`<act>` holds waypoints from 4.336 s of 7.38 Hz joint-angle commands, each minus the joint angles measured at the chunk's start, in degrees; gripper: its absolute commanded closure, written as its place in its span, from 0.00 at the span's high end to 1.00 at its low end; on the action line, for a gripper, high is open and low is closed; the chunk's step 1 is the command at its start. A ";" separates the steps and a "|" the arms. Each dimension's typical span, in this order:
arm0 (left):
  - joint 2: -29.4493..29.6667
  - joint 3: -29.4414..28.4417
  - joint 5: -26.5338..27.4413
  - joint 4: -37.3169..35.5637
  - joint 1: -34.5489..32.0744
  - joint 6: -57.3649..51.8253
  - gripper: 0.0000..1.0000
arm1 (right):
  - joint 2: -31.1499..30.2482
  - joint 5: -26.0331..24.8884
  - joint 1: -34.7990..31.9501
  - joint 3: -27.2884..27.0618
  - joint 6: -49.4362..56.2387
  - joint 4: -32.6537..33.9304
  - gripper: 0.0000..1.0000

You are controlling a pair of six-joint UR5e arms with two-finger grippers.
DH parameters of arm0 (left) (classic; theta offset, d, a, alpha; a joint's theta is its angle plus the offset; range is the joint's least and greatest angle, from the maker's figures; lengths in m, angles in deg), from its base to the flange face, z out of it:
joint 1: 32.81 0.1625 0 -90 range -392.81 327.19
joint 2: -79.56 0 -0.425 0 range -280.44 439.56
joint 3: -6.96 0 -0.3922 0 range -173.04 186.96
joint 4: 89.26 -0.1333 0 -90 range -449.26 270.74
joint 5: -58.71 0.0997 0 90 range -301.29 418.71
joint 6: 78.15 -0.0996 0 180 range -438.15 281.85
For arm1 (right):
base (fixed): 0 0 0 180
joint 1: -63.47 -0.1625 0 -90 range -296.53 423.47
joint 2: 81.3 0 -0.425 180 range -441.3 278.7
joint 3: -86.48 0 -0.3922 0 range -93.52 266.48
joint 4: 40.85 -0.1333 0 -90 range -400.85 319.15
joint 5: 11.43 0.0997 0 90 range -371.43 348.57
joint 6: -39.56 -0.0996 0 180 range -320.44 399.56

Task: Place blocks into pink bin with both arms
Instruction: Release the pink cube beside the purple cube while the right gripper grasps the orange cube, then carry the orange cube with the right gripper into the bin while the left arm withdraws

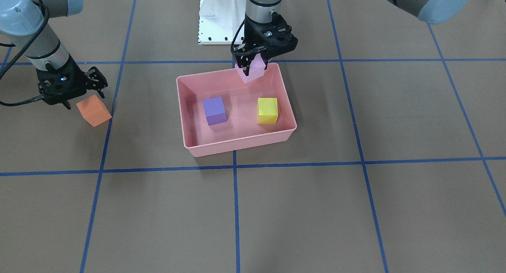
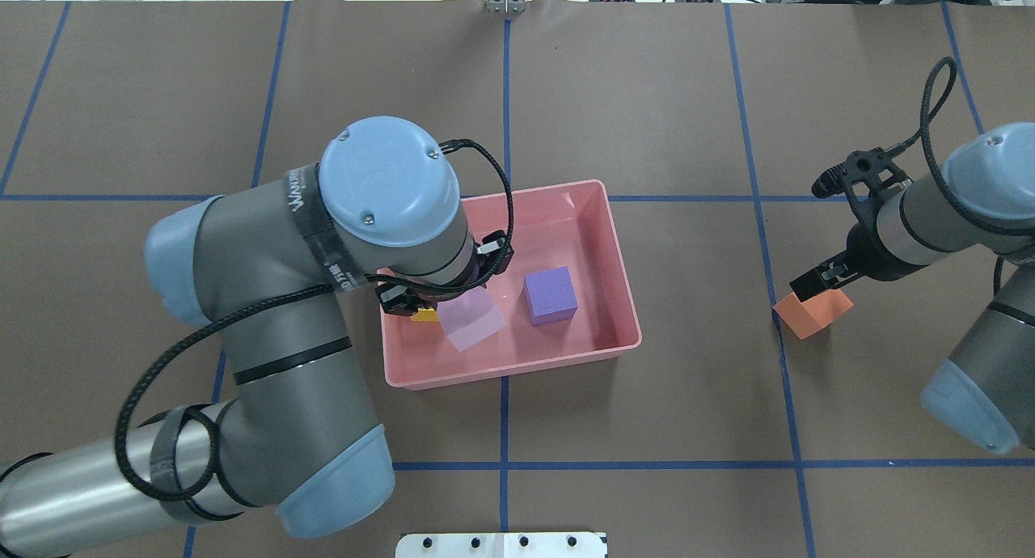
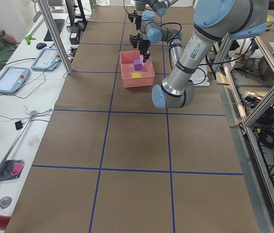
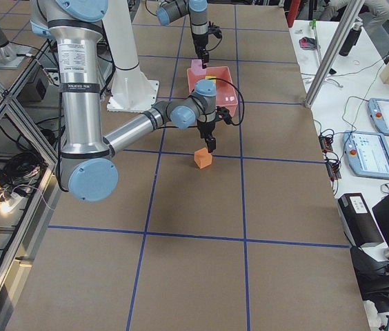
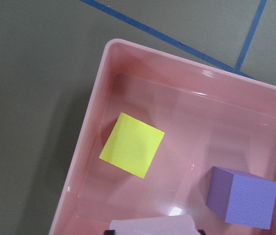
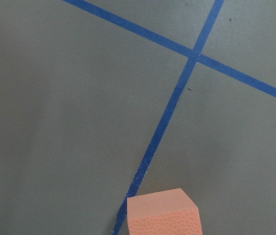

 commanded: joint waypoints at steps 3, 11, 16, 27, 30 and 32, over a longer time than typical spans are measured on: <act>2.58 -9.46 2.33 7.58 0.01 -0.44 0.99 | -0.65 0.06 -0.09 -0.04 0.19 -0.12 1.00; 2.49 -9.28 2.42 7.58 -0.51 -1.77 1.00 | 2.15 0.06 0.44 6.63 7.49 -1.35 1.00; 2.49 -9.19 2.42 7.58 -0.60 -1.77 1.00 | 2.25 2.26 0.61 8.48 7.40 -1.35 1.00; 1.44 -5.59 1.98 6.54 -5.15 -7.71 1.00 | 4.36 15.23 -10.69 5.94 7.14 -0.47 0.00; -14.32 3.09 -5.51 6.79 -17.60 -30.15 1.00 | 18.96 18.34 -13.28 2.52 0.68 16.58 0.00; -24.35 5.13 -13.98 7.58 -28.94 -49.74 1.00 | 29.28 15.81 -7.08 3.29 -11.69 21.50 0.00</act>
